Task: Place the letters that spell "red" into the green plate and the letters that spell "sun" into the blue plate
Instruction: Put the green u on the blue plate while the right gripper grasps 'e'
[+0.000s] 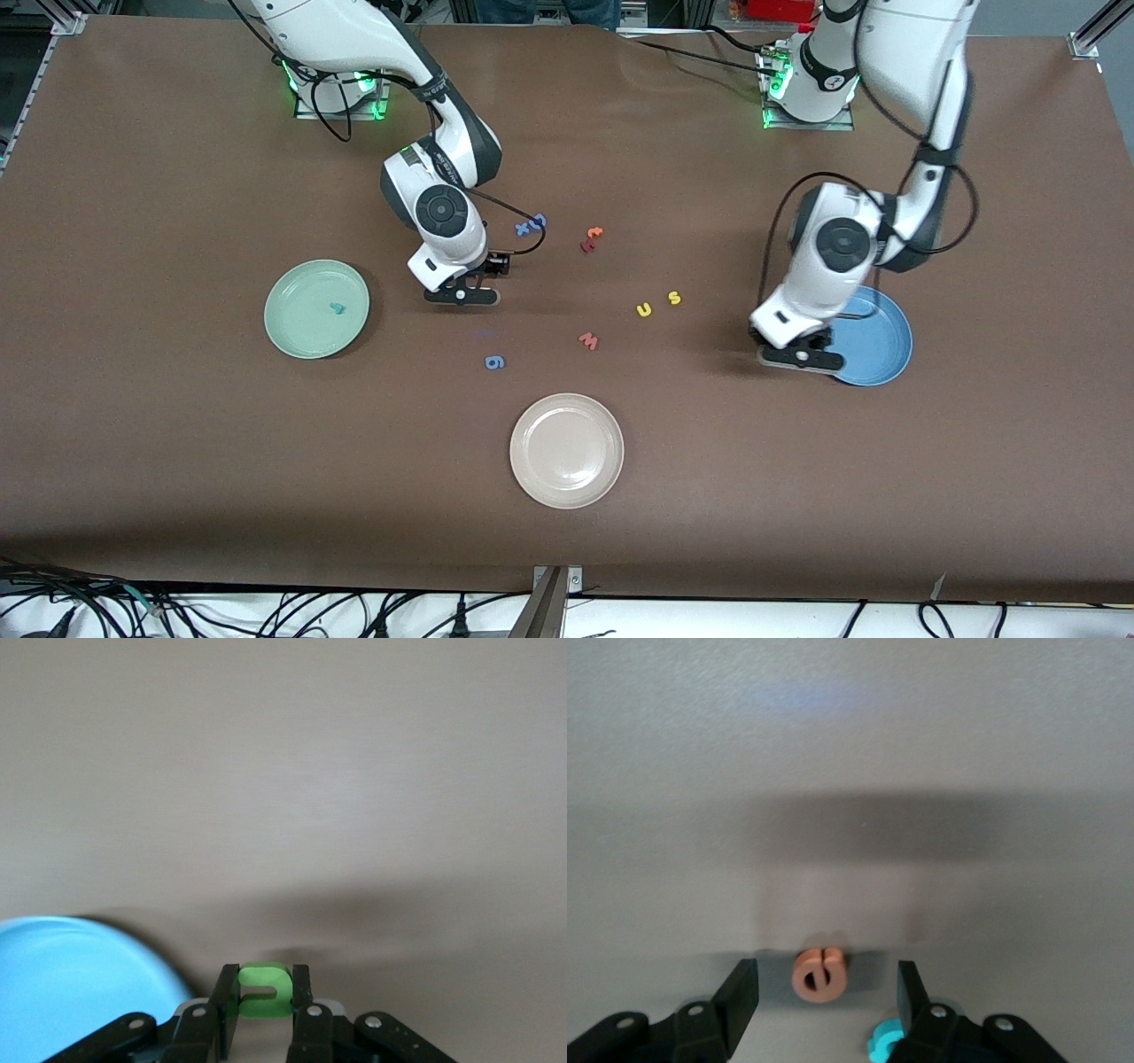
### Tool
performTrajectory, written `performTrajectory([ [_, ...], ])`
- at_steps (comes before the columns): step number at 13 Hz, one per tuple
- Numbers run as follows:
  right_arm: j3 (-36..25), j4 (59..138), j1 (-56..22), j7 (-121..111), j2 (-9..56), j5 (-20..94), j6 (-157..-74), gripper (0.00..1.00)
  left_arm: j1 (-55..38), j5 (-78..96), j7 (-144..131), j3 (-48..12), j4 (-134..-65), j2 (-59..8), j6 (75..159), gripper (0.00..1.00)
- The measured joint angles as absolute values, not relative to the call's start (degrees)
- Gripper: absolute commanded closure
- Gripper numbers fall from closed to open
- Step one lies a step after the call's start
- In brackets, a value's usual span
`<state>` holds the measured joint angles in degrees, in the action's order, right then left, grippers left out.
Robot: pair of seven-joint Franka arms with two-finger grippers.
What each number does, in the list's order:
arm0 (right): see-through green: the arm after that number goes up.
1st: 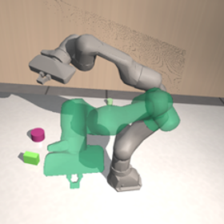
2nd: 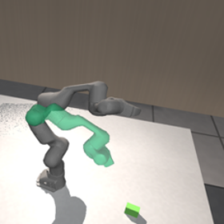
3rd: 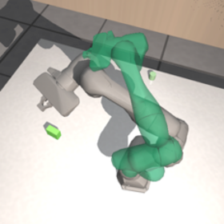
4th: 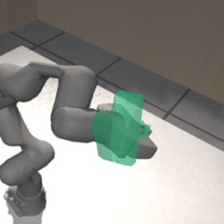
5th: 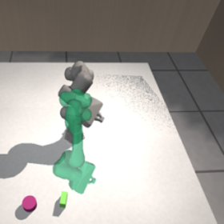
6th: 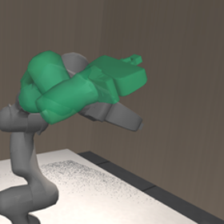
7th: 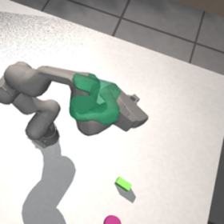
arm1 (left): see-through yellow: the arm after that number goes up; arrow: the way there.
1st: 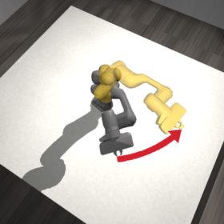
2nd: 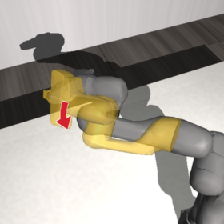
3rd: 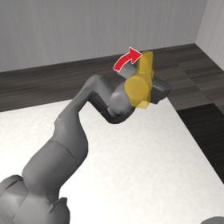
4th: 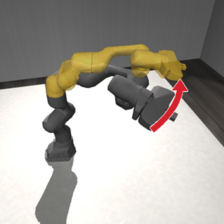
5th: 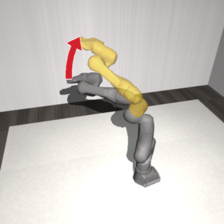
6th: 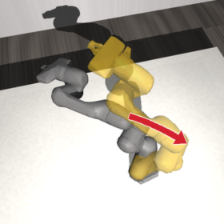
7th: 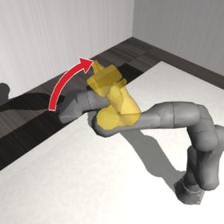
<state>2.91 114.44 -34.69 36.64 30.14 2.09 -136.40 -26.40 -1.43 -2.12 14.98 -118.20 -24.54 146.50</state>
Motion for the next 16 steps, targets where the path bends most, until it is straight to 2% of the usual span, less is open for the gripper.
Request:
performTrajectory([
  [6, 3.0, 114.8, -35.6, 37.5, 30.2, 2.1, -136.7, 0.38, -22.2, 1.4, 15.8, 19.4, -120.5, -24.4, 145.0, 0.85],
  [7, 3.0, 114.9, -35.6, 37.5, 30.2, 2.1, -136.8, 0.39, -21.8, 1.4, 16.1, 19.5, -120.7, -25.1, 145.0, 0.77],
  [8, 3.0, 114.9, -35.6, 37.5, 30.2, 2.1, -136.8, 0.41, -21.6, 1.8, 16.1, 19.5, -120.8, -25.9, 145.0, 0.52],
  [9, 3.0, 115.0, -35.6, 37.5, 30.2, 2.1, -136.9, 0.42, -21.5, 2.9, 16.2, 19.5, -120.8, -26.7, 145.0, 0.01],
  [12, 3.0, 115.3, -35.6, 37.5, 30.5, 2.1, -137.8, 0.46, -21.7, 4.5, 16.3, 19.4, -120.6, -27.9, 145.5, 0.00],
  [13, 3.0, 115.4, -35.6, 37.5, 30.5, 2.1, -138.0, 0.50, -21.8, 4.5, 16.3, 19.4, -120.2, -27.7, 145.6, 0.00],
  [16, 3.0, 115.4, -35.6, 37.5, 30.5, 2.1, -138.3, 0.76, -24.1, 5.6, 14.7, 18.3, -118.9, -25.4, 145.5, 0.00],
])
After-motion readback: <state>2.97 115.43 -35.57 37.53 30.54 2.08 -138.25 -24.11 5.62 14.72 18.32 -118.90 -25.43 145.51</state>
